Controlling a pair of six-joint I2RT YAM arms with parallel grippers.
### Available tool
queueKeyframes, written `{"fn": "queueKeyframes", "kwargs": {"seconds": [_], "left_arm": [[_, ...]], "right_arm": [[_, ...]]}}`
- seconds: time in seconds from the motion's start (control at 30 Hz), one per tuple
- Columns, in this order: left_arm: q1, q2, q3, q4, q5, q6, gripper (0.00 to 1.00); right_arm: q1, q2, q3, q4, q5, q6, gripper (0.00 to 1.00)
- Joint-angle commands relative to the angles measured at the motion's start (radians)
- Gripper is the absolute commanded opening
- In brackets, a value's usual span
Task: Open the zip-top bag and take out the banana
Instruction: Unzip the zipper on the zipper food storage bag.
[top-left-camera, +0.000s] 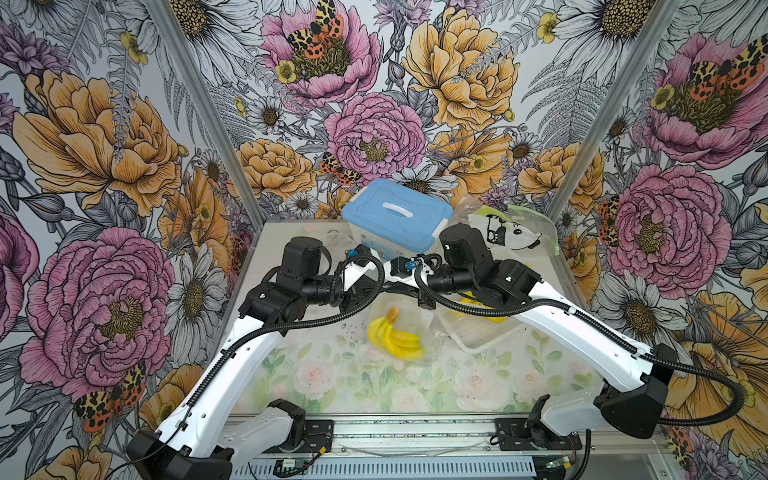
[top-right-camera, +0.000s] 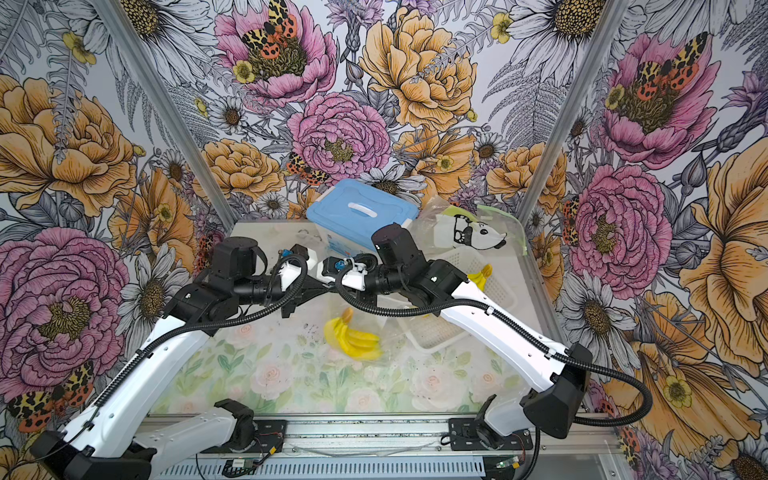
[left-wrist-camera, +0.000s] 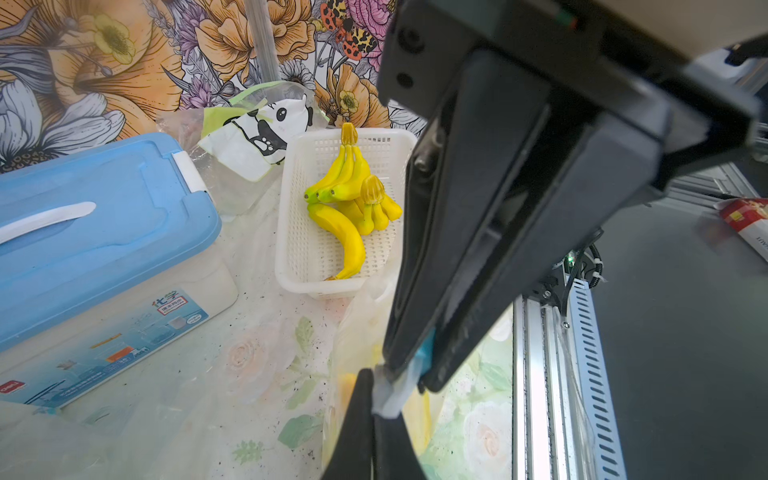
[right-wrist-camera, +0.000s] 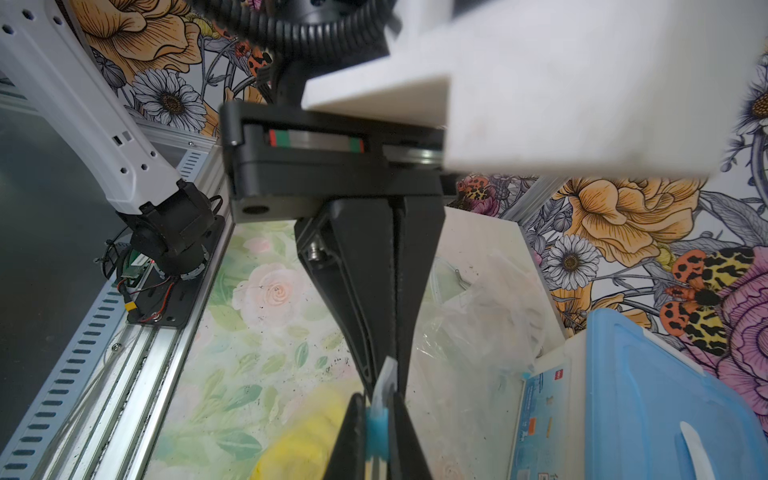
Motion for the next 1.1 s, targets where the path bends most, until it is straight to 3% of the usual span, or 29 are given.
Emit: {"fn": "queueKeyframes", "kwargs": {"seconds": [0.0,0.57,0.83,0.93,1.07], "left_arm": [[0.024,-0.029,0.014,0.020,-0.009,-0.013,0.00],[0.166,-0.098,-0.043,0.082,-0.030,-0.137,0.00],[0.244,-0.172,-0.089,0.088,-0.376,-0.211,0.00],[0.260,-0.182,-0.094,0.087,-0.458,-0.229,0.00],[0.271,-0.179,-0.103,0.100,-0.471,-0.248,0.00]], "right_arm": [[-0.016,-0.038,-0.025,-0.004,-0.021,-0.001,0.00],[-0.094,-0.135,-0.162,-0.005,-0.019,0.016,0.00],[-0.132,-0.257,-0.300,-0.006,0.009,0.066,0.00],[-0.139,-0.316,-0.365,-0.006,0.022,0.092,0.00],[-0.139,-0.384,-0.429,-0.006,0.036,0.131,0.00]]}}
